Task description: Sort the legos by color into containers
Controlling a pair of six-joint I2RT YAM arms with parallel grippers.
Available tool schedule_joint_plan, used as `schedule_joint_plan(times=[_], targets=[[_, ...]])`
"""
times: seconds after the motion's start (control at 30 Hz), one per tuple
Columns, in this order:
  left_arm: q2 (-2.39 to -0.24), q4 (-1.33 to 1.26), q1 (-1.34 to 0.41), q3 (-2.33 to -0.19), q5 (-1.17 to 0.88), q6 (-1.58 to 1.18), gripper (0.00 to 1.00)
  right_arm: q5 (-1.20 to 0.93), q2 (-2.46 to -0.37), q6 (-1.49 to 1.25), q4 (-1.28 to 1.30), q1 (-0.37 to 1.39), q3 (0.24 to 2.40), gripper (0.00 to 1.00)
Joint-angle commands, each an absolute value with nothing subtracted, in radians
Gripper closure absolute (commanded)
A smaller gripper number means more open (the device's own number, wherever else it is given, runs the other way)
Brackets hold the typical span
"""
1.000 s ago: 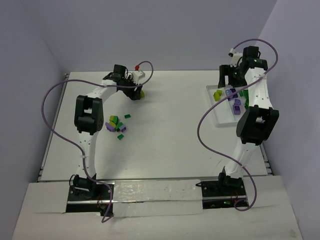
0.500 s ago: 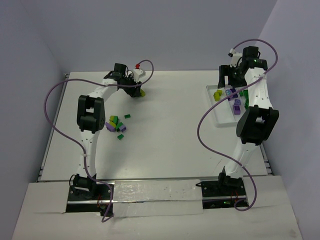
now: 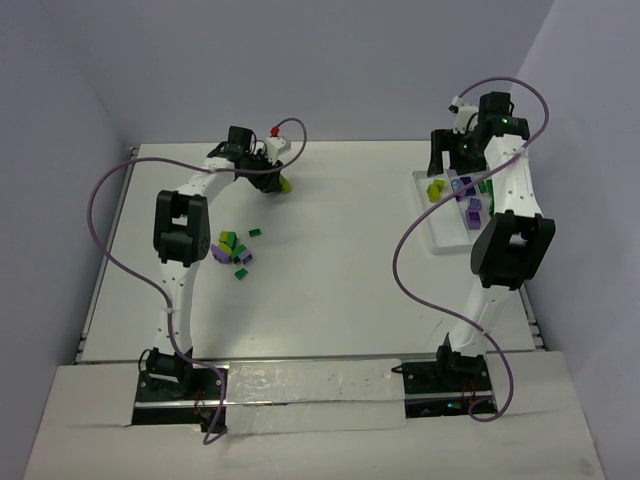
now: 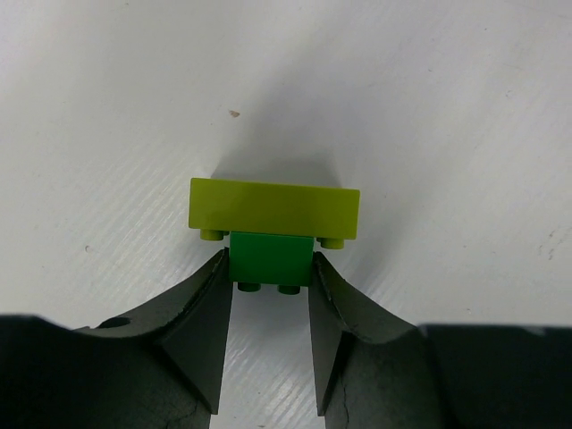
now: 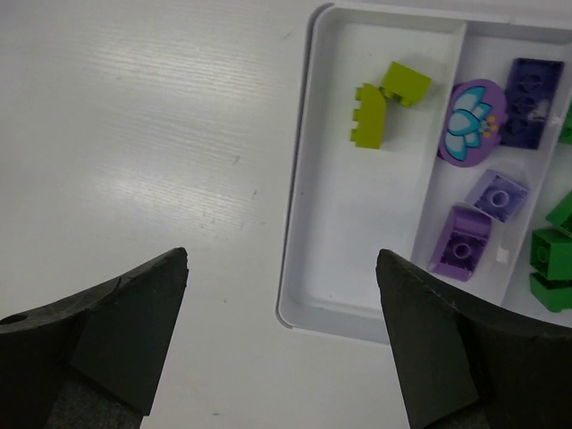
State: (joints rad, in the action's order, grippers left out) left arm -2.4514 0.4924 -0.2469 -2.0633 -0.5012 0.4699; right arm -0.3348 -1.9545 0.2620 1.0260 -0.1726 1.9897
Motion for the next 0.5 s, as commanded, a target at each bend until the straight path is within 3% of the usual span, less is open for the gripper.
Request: schedule_joint_plan(times=[0.0, 0.2, 0.33, 0.47], targets=[[-2.304, 0.467, -0.250, -2.028, -0.588, 0.443, 1.00, -0.459, -1.856, 0.236, 1.015, -0.130, 1.985, 0.06], [-1.948, 0.468, -0.310, -1.729, -0.755, 0.508, 1.00, -0.762, -1.738, 0.028, 0.799, -0.041, 1.724, 0.00], [-1.691, 0.395, -0.439, -1.486, -0.700, 0.508, 1.00, -0.965, -1.703, -0.122, 0.622, 0.045, 1.558, 0.00], [-1.598, 0.431, -0.528, -1.434, -0.705, 0.427, 1.00, -1.125, -1.679, -0.263, 0.466, 0.131, 1.451, 0.00]])
